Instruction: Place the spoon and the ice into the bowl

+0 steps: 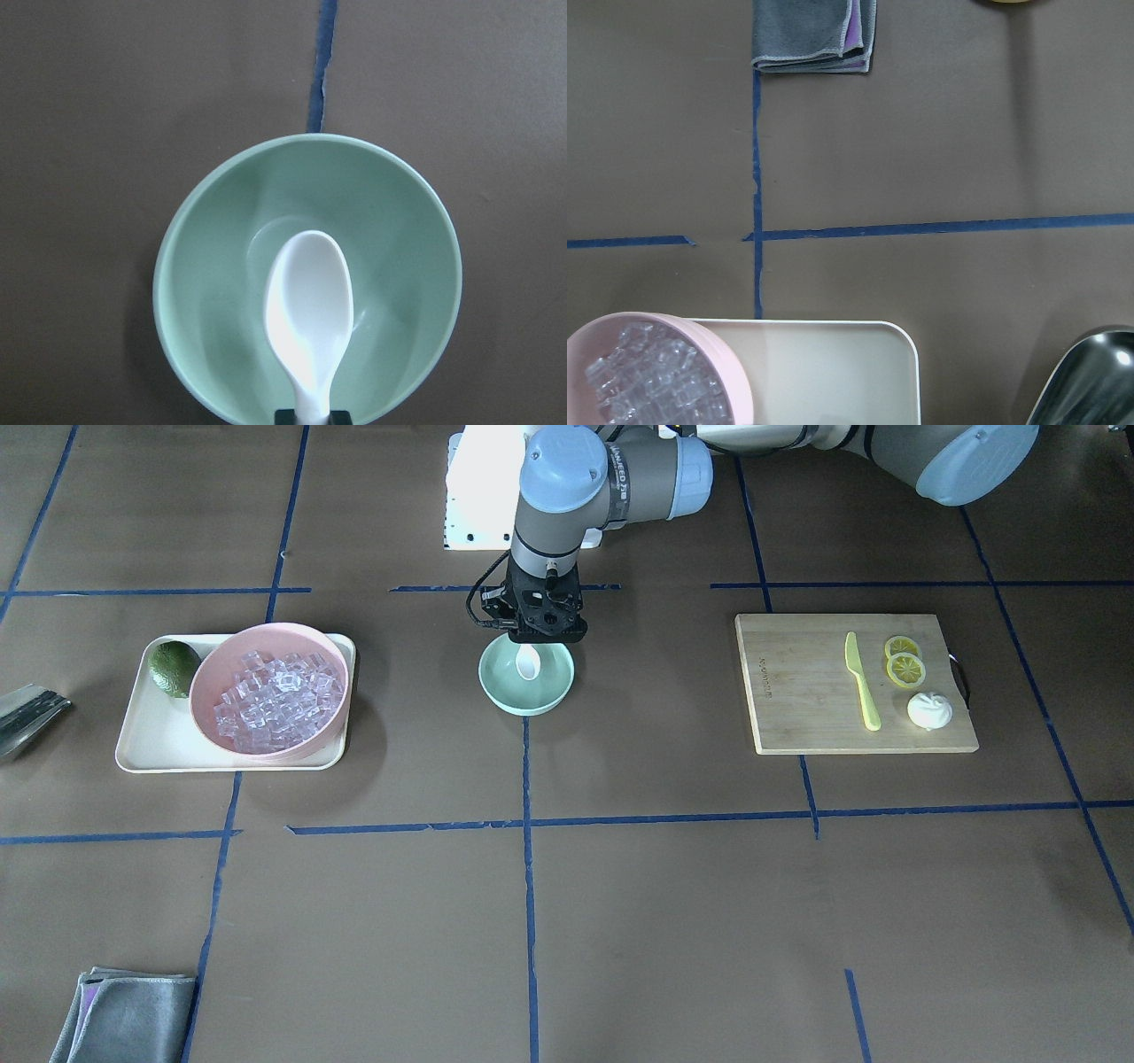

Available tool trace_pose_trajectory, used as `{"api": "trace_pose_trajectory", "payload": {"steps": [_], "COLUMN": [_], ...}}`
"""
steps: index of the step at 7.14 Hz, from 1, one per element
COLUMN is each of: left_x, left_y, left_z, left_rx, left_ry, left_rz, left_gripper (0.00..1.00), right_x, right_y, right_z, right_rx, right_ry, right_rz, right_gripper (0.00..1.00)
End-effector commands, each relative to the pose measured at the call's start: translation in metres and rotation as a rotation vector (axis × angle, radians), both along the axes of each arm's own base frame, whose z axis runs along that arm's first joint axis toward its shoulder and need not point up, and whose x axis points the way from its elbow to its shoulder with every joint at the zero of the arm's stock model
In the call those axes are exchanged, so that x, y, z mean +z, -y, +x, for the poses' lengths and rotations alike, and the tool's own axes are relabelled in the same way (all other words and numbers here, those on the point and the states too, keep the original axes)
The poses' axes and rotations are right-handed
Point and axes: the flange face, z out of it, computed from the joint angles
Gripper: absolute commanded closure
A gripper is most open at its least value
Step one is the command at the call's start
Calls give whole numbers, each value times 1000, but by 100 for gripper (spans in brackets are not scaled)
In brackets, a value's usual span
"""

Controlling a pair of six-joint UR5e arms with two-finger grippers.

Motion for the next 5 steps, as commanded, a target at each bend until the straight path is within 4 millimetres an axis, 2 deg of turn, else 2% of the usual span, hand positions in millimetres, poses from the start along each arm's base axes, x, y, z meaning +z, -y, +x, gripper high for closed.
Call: {"api": "trace_pose_trajectory", "payload": {"steps": [1,3,5], "left_x": [-2,-4,-3], "left_y": [-1,3,31], "left_z": [-1,-6,-31], "left_rx": [4,-3,-35], "left_ry": [-9,-25,-22], "left_rz": [10,17,0], "left_gripper": [3,0,0], "right_x": [-23,-46,-69], "right_y": [-6,-4,-3], "right_z": [-19,-43,-87], "right_rx": [-8,-20,-17], "right_ry": [18,36,2], "right_rz": [-2,-11,-9], "right_gripper": [0,0,0]}}
